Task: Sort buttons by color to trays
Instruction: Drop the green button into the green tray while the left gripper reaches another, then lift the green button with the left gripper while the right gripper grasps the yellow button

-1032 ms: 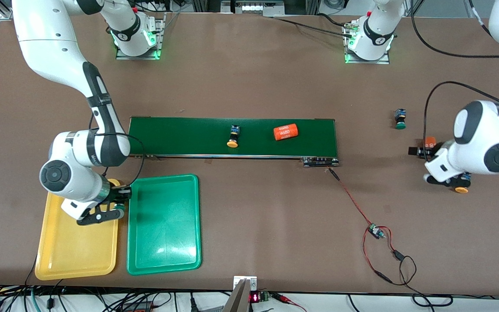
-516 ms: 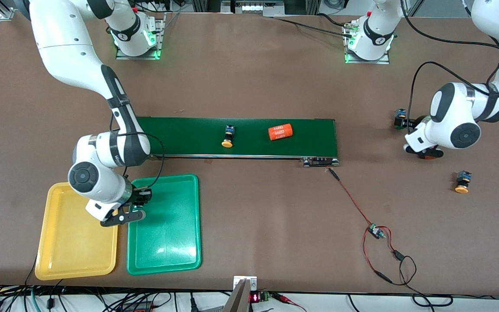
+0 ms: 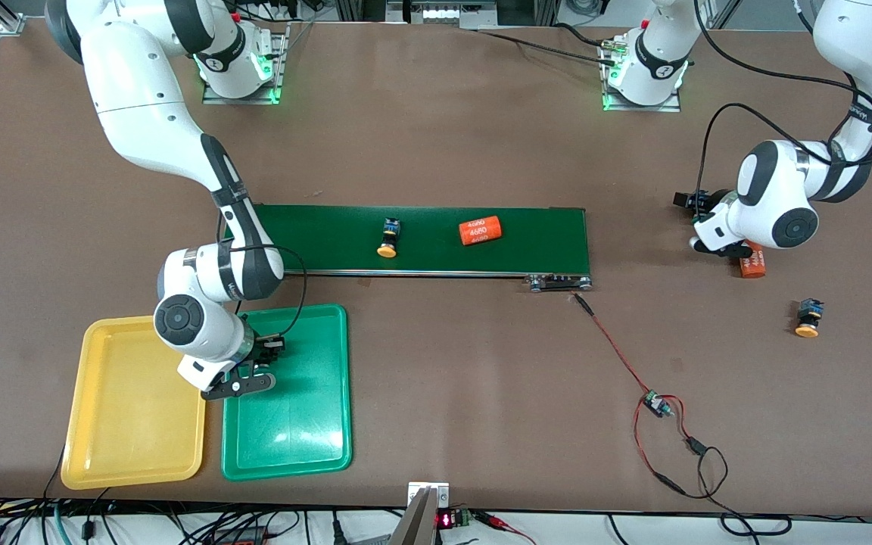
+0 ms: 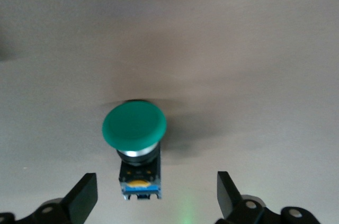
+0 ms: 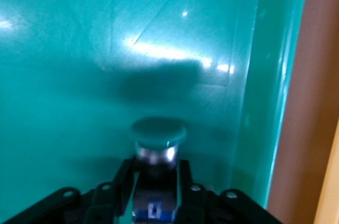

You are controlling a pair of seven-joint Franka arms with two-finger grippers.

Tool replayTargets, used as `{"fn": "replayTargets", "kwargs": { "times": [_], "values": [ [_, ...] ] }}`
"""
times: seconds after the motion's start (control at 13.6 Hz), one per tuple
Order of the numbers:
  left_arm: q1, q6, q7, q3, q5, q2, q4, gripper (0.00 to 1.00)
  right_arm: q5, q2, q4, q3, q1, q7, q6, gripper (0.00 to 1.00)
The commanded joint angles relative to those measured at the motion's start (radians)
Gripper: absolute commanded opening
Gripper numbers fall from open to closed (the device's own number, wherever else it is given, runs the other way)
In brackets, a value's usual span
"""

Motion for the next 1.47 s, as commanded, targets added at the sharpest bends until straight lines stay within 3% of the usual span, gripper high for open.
{"fn": "replayTargets", "kwargs": {
  "times": [0.0,0.15,0.29,0.52,0.66,1.11,1.4],
  "values": [
    [-0.012,0.014,0.040,0.022,-0.025,-0.005,-0.007,0.65,0.041,-0.058,0.031,0.001,0.005,0.051,-0.124,1.00],
    [-0.012,0.014,0.039,0.021,-0.025,-0.005,-0.004,0.31,0.046,-0.078,0.035,0.001,0.008,0.115,-0.181,1.00],
    [-0.012,0.013,0.037,0.019,-0.025,-0.013,0.010,0.20,0.046,-0.109,0.024,0.002,0.008,0.158,-0.192,1.00],
    [-0.027,-0.010,0.039,0.007,-0.025,-0.025,0.068,0.18,0.049,-0.175,-0.040,0.002,0.022,0.177,-0.274,1.00],
    [-0.074,-0.064,0.034,0.005,-0.028,-0.020,0.140,0.19,0.050,-0.254,-0.149,0.007,0.043,0.196,-0.263,1.00],
    [-0.263,-0.196,-0.010,-0.002,-0.285,-0.014,0.340,0.21,0.055,-0.373,-0.315,0.005,0.181,0.413,-0.237,1.00],
    [-0.349,-0.203,-0.168,-0.059,-0.385,0.000,0.389,0.21,0.055,-0.429,-0.408,0.007,0.260,0.523,-0.197,1.00]
  ]
}}
